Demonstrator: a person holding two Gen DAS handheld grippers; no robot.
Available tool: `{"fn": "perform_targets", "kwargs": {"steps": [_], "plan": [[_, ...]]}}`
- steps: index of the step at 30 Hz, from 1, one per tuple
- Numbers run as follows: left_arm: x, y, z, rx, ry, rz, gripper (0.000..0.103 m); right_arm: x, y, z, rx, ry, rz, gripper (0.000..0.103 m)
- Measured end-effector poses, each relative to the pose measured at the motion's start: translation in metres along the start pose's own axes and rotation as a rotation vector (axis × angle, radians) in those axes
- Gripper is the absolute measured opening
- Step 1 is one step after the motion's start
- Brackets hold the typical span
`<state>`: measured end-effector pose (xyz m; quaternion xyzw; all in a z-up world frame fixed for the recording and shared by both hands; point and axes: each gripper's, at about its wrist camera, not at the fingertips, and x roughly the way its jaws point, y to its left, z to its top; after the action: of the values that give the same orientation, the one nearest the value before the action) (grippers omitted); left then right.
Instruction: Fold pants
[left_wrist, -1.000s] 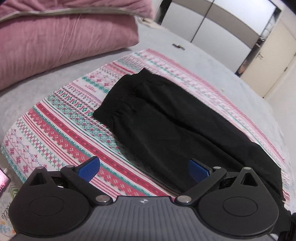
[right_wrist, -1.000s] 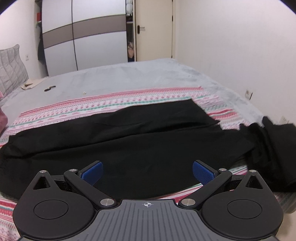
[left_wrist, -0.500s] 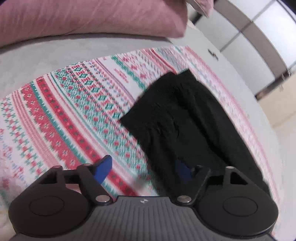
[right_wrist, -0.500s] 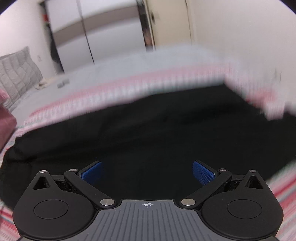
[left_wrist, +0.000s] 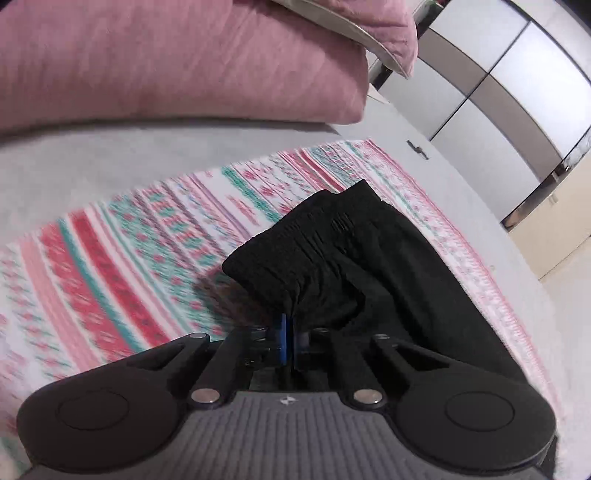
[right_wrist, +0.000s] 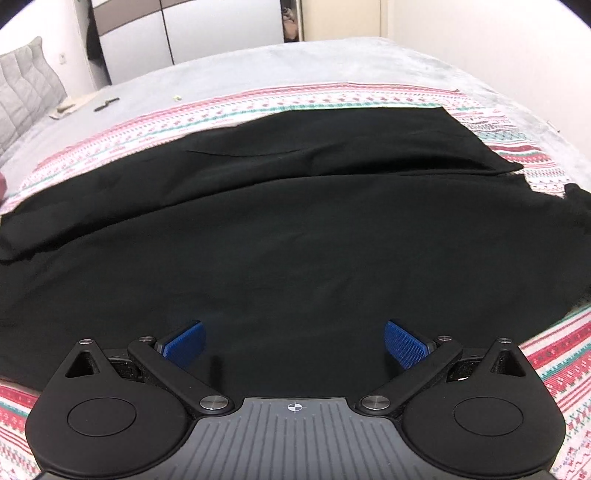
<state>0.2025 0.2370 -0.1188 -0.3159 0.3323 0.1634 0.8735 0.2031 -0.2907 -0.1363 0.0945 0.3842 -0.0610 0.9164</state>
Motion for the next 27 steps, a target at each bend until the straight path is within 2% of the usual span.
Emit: {"fn": "perform_targets", "kwargs": {"steps": [3, 4, 5, 6, 8, 10, 12, 14, 19, 21, 25, 27], "plan": [[0.006, 0.003, 0.001, 0.076, 0.069, 0.024, 0.031, -0.001, 0.000, 0.000, -0.002, 0.014, 0.003, 0.103], [0.005, 0.006, 0.001, 0.062, 0.086, 0.021, 0.036, -0.002, 0.000, 0.001, -0.002, 0.015, 0.007, 0.103], [0.006, 0.011, 0.003, 0.028, 0.107, 0.026, 0.046, -0.002, 0.000, 0.001, -0.002, 0.016, 0.010, 0.103], [0.005, 0.015, 0.006, -0.008, 0.120, 0.033, 0.050, -0.003, -0.002, 0.001, 0.001, 0.016, 0.011, 0.103], [-0.005, 0.017, 0.014, -0.043, 0.106, 0.042, 0.055, -0.001, -0.004, 0.002, 0.009, 0.021, 0.004, 0.103], [-0.018, 0.005, 0.026, 0.004, 0.060, 0.044, 0.061, -0.001, -0.009, 0.002, 0.024, 0.028, -0.006, 0.103], [-0.026, -0.017, 0.039, 0.077, 0.027, 0.041, 0.074, 0.000, -0.013, 0.003, 0.044, 0.028, -0.007, 0.103], [-0.029, -0.037, 0.047, 0.137, 0.027, 0.011, 0.093, 0.001, -0.019, 0.007, 0.080, 0.025, -0.010, 0.103], [-0.017, -0.080, 0.057, 0.227, 0.050, -0.051, 0.095, 0.004, -0.025, 0.013, 0.175, 0.030, 0.032, 0.103], [0.002, -0.099, 0.063, 0.279, 0.072, -0.068, 0.095, 0.005, -0.025, 0.015, 0.185, 0.028, 0.040, 0.103], [0.052, -0.138, 0.083, 0.432, 0.134, -0.037, 0.095, 0.001, -0.038, 0.031, 0.174, -0.004, 0.025, 0.103], [0.076, -0.148, 0.091, 0.429, 0.173, -0.038, 0.096, 0.001, -0.056, 0.051, 0.207, -0.022, 0.036, 0.103]]}}
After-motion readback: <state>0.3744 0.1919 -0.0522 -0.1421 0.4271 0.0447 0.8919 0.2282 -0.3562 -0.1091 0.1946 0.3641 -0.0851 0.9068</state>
